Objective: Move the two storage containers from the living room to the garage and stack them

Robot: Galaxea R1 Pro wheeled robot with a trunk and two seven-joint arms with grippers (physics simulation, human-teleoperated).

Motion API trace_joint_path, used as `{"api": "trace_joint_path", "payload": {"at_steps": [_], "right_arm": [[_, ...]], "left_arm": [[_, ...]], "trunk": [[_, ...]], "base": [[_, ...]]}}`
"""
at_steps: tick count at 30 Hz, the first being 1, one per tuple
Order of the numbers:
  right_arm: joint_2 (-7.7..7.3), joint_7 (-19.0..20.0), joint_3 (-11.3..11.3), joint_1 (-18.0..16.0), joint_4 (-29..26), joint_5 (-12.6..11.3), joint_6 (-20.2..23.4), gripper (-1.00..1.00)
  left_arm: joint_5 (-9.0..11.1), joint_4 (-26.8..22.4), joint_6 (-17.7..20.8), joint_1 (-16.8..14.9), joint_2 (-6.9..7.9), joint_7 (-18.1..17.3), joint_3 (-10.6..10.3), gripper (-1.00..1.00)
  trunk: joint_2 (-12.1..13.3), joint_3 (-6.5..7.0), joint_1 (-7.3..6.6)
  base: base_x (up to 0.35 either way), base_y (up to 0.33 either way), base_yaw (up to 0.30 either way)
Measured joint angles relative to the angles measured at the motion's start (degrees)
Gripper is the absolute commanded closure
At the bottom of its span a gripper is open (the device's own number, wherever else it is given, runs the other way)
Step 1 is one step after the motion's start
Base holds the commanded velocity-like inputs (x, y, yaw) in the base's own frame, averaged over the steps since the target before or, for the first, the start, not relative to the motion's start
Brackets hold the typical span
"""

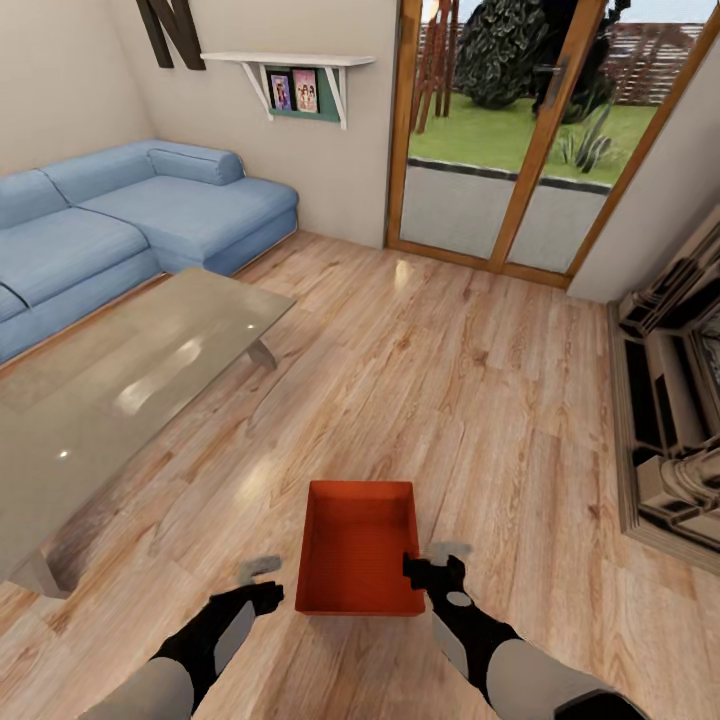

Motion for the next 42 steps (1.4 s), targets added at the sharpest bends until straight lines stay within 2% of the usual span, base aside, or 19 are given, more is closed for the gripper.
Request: {"api": "trace_joint_path", "payload": {"at_steps": [1, 2, 4, 8, 14, 18, 28, 35, 42], "right_arm": [[0.28, 0.08, 0.05, -0.31, 0.99, 0.05, -1.06, -1.0], [0.64, 0.24, 0.17, -0.71, 2.28, 0.15, -2.41, -1.0], [0.9, 0.4, 0.29, -1.06, 3.48, 0.23, -3.61, -1.0], [0.9, 0.6, 0.38, -1.33, 4.81, 0.31, -4.54, -1.0], [0.6, 0.71, 0.3, -1.4, 6.19, 0.39, -4.86, -1.0], [0.38, 0.71, 0.32, -1.4, 7.64, 0.42, -4.87, -1.0], [0.38, 0.82, 0.33, -1.34, 10.23, 0.65, -4.88, -1.0], [0.31, 1.09, 0.33, -1.25, 11.09, 0.67, -5.27, -1.0], [0.29, 1.17, 0.34, -1.26, 11.22, 0.67, -5.47, -1.0]], "left_arm": [[-1.33, 1.89, -2.2, -0.54, -0.66, 0.04, 0.0, -1.0], [-3.48, 4.67, -6.02, -1.21, -1.34, 0.09, -0.01, -1.0], [-5.9, 7.68, -9.9, -1.81, -1.86, 0.11, 0.06, -1.0], [-7.93, 11.07, -12.93, -2.26, -1.69, -0.31, 0.21, -1.0], [-8.6, 15.07, -14.78, -2.4, -0.96, -0.55, 0.41, -1.0], [-8.62, 15.69, -16.19, -2.4, -0.85, -0.56, 0.39, -1.0], [-8.79, 15.04, -17.82, -2.48, -0.9, -0.69, 0.32, -1.0], [-8.89, 14.41, -20.89, -2.49, -1.31, -0.62, 0.47, -1.0], [-8.39, 14.19, -21.6, -2.49, -1.21, -0.52, 0.46, -1.0]], "trunk": [[0.0, 0.0, 0.0], [0.0, 0.0, 0.0], [0.0, 0.0, 0.0], [-0.01, 0.0, 0.0], [-0.01, -0.01, 0.0], [-0.01, 0.0, 0.0], [-0.01, 0.0, 0.0], [0.0, 0.0, 0.0], [0.0, 0.0, 0.0]], "base": [[0.0, 0.0, 0.0], [0.0, 0.0, 0.0], [0.0, 0.0, 0.0], [0.0, 0.0, 0.0], [0.0, 0.0, 0.0], [0.0, 0.0, 0.0], [0.0, 0.0, 0.0], [0.0, 0.0, 0.0], [0.0, 0.0, 0.0]]}}
